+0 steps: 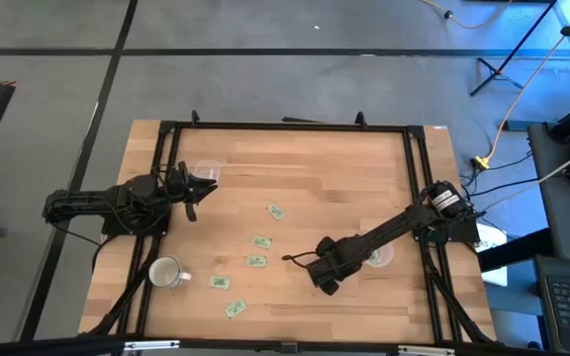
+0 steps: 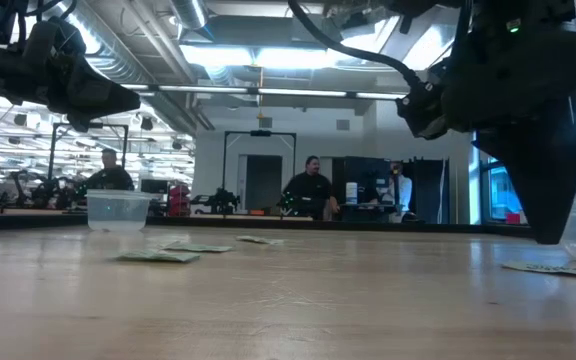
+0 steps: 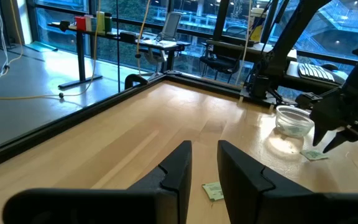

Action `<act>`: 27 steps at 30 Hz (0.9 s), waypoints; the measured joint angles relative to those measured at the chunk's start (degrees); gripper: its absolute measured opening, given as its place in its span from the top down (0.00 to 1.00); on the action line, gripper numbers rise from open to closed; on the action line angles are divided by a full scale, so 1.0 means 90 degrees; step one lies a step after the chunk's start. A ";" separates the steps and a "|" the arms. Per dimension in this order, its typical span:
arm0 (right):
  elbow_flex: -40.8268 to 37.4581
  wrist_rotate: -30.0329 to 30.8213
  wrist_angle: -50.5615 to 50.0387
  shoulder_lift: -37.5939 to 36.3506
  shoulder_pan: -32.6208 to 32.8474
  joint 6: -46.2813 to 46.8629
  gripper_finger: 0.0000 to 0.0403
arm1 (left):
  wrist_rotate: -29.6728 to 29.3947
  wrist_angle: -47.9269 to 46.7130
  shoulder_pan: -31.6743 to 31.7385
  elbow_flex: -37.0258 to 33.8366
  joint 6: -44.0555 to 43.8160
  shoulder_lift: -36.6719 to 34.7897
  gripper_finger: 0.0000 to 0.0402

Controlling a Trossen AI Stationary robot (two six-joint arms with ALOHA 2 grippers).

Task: Pick and place Stevia / Truvia into bins
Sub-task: Put the stevia packet into the round transparent container

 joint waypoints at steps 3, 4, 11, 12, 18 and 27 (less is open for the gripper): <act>0.0000 0.0000 0.0000 0.0000 0.0000 0.0005 0.68 | 0.0000 0.0000 0.0000 0.0002 0.0001 0.0000 0.82; 0.0000 0.0000 0.0000 0.0000 0.0000 0.0005 0.66 | 0.0000 0.0000 0.0000 0.0000 -0.0002 0.0000 0.82; 0.0000 0.0001 0.0015 0.0002 0.0000 0.0005 0.57 | 0.0000 0.0000 0.0000 0.0000 0.0001 0.0000 0.82; 0.0000 0.0002 0.0036 0.0019 0.0000 0.0005 0.56 | 0.0000 0.0000 0.0000 0.0000 0.0001 0.0000 0.82; 0.0000 0.0002 0.0184 0.0289 0.0000 -0.0165 0.52 | 0.0000 0.0000 0.0001 0.0002 0.0003 0.0000 0.82; -0.0055 -0.0004 0.0179 0.0361 -0.0010 -0.0163 0.52 | 0.0000 0.0000 0.0000 0.0000 0.0003 0.0000 0.82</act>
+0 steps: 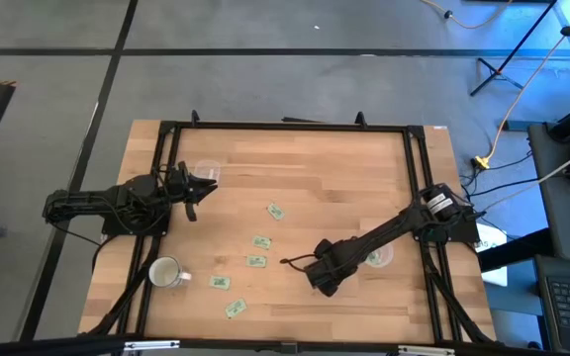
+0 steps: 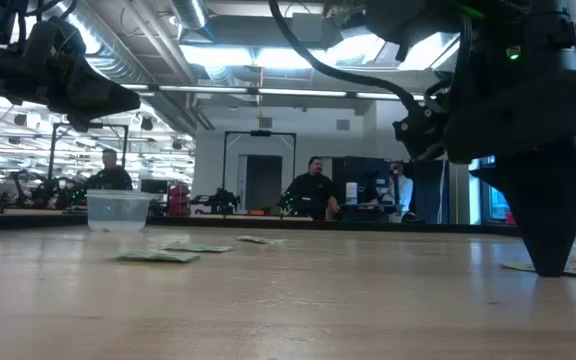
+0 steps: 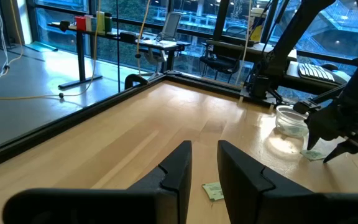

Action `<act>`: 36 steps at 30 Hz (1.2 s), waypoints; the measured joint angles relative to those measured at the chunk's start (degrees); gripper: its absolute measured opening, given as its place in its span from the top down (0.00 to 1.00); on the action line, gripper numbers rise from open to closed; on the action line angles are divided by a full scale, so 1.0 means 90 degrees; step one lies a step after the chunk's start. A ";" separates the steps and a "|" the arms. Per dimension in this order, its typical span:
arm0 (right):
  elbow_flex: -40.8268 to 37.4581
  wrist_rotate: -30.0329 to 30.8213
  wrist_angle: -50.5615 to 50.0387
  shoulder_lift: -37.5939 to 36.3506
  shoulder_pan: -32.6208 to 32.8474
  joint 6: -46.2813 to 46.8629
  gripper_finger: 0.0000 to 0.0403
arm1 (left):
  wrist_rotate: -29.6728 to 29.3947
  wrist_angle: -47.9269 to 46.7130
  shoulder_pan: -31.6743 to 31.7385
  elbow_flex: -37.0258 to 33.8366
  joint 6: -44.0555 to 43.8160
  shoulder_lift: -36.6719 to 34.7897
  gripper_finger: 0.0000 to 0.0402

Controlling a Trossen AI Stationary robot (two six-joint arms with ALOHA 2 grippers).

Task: Pick and place Stevia / Truvia into bins
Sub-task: Put the stevia packet into the round transparent container

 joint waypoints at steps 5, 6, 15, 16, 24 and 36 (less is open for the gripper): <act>-0.0410 -0.0518 0.0536 -0.0046 -0.0091 0.0115 0.52 | 0.0000 0.0000 0.0002 0.0000 0.0000 0.0000 0.82; -0.0477 -0.0560 0.0615 -0.0054 -0.0116 0.0146 0.52 | 0.0000 0.0000 0.0000 0.0000 0.0000 0.0000 0.82; -0.0489 -0.0619 0.0654 -0.0048 -0.0146 0.0022 0.59 | 0.0000 -0.0002 0.0000 0.0000 0.0000 0.0000 0.82; -0.0458 -0.0579 0.0634 -0.0037 -0.0141 0.0004 0.60 | 0.0000 -0.0002 0.0000 0.0000 0.0002 0.0000 0.82; -0.0411 -0.0477 0.0612 -0.0023 -0.0126 -0.0020 0.72 | 0.0000 -0.0002 0.0002 0.0002 0.0000 0.0000 0.82; -0.0198 -0.0424 0.0389 0.0015 -0.0125 -0.0114 0.78 | 0.0000 -0.0002 0.0002 0.0001 -0.0002 0.0000 0.82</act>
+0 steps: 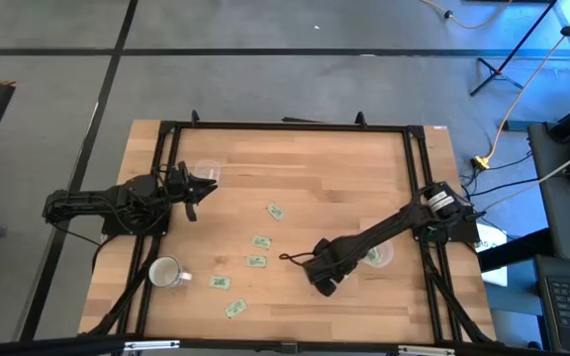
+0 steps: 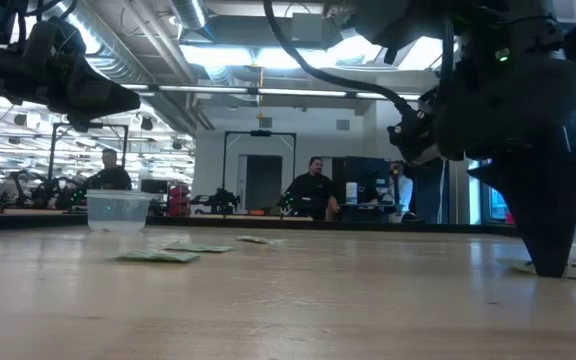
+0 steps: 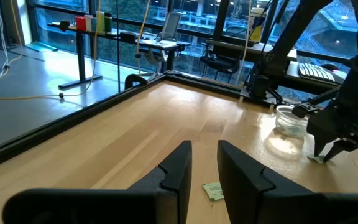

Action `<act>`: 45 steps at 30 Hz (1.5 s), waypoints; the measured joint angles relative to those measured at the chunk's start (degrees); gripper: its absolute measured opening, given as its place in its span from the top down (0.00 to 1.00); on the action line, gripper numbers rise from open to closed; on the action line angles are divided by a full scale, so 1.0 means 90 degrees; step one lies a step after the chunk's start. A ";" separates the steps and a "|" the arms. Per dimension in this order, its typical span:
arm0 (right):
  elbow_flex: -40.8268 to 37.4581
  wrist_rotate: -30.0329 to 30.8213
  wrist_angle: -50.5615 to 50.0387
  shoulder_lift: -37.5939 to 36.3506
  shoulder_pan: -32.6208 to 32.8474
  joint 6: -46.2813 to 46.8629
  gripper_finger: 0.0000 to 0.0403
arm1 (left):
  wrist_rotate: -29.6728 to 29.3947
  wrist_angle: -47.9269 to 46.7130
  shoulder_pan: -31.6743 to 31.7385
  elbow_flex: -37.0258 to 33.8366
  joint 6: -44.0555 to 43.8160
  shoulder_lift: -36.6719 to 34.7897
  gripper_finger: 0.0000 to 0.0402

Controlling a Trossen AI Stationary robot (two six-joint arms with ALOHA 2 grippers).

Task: Pick and place Stevia / Truvia into bins
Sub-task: Put the stevia packet into the round transparent container

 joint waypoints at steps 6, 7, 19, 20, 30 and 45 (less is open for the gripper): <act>0.0571 0.0458 -0.0855 0.0069 0.0020 -0.0235 0.78 | 0.0000 0.0000 -0.0002 -0.0001 0.0000 0.0000 0.82; 0.0691 0.0480 -0.0968 0.0057 0.0013 -0.0257 0.78 | 0.0000 0.0000 0.0000 -0.0001 0.0002 0.0000 0.82; 0.1250 0.0497 -0.1948 0.0023 0.0008 -0.0263 0.78 | 0.0000 -0.0001 -0.0001 0.0000 0.0000 0.0000 0.82; 0.1193 0.0499 -0.1954 0.0023 0.0009 -0.0240 0.78 | 0.0000 -0.0001 -0.0001 0.0000 -0.0002 0.0000 0.82; 0.0552 0.0448 -0.1293 0.0023 0.0006 -0.0119 0.78 | 0.0000 -0.0002 0.0000 0.0001 -0.0005 0.0000 0.82; -0.0354 -0.0305 -0.0132 -0.0067 -0.0177 -0.0156 0.78 | 0.0000 -0.0002 0.0000 -0.0001 -0.0003 0.0000 0.82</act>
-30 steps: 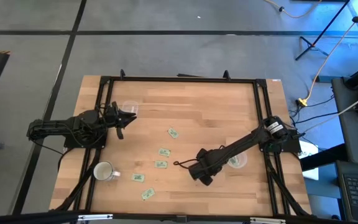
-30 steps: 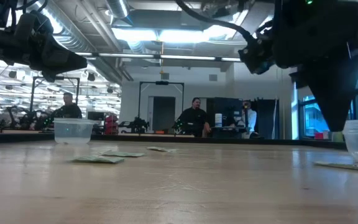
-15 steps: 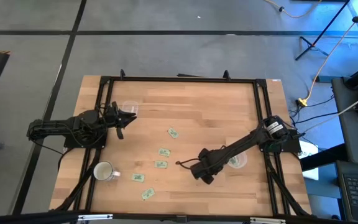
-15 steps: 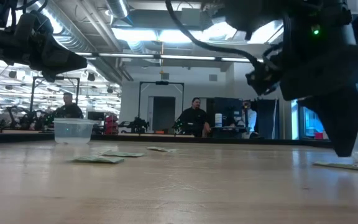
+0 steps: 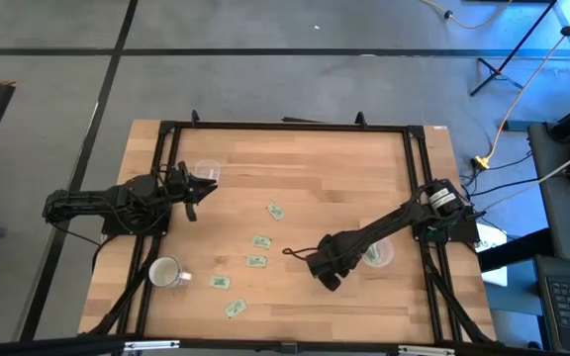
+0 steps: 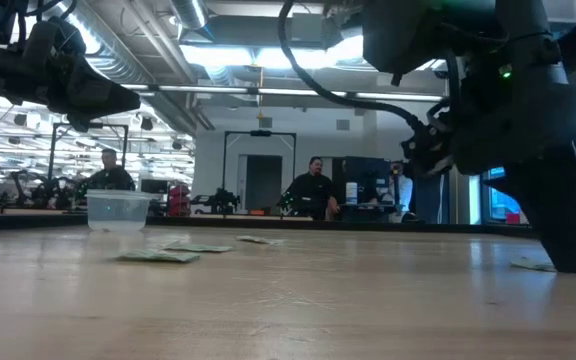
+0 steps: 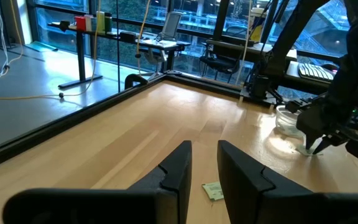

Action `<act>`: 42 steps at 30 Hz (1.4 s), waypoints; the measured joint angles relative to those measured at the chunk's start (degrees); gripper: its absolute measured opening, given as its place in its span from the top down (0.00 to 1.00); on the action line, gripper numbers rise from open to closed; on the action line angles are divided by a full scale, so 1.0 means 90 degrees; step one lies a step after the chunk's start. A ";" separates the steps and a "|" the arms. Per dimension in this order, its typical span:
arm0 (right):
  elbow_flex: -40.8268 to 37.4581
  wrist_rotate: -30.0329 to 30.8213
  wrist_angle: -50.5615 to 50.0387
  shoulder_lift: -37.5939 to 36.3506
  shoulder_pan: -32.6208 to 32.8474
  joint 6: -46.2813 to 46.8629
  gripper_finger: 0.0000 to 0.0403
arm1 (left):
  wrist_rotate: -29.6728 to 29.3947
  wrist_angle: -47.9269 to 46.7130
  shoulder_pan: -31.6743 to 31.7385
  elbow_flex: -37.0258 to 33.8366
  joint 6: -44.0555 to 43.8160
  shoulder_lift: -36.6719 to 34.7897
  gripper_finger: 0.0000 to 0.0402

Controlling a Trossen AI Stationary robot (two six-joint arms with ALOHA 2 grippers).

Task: Pick and place Stevia / Truvia into bins
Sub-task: Put the stevia packet into the round transparent container

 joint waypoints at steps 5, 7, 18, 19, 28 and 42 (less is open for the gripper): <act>0.0014 -0.0062 0.0007 0.0012 -0.0005 -0.0040 0.79 | 0.0000 0.0000 0.0000 0.0002 0.0000 0.0000 0.82; 0.0047 -0.0061 -0.0026 0.0027 -0.0002 -0.0072 0.81 | 0.0000 0.0000 0.0000 0.0002 0.0000 0.0000 0.82; 0.0079 0.0014 -0.0150 0.0025 0.0007 -0.0086 0.95 | 0.0000 0.0000 0.0000 0.0001 -0.0002 0.0000 0.82; 0.0078 0.0020 -0.0151 0.0018 0.0008 -0.0084 0.95 | 0.0000 0.0000 0.0000 0.0000 0.0000 0.0000 0.82; 0.0340 0.0558 -0.0275 -0.0285 0.0038 -0.0112 0.96 | -0.0002 0.0000 -0.0002 0.0000 0.0000 0.0000 0.82; 0.1699 0.1153 -0.3120 -0.0907 0.0235 0.0451 0.97 | -0.0001 0.0002 -0.0002 0.0001 -0.0003 0.0000 0.82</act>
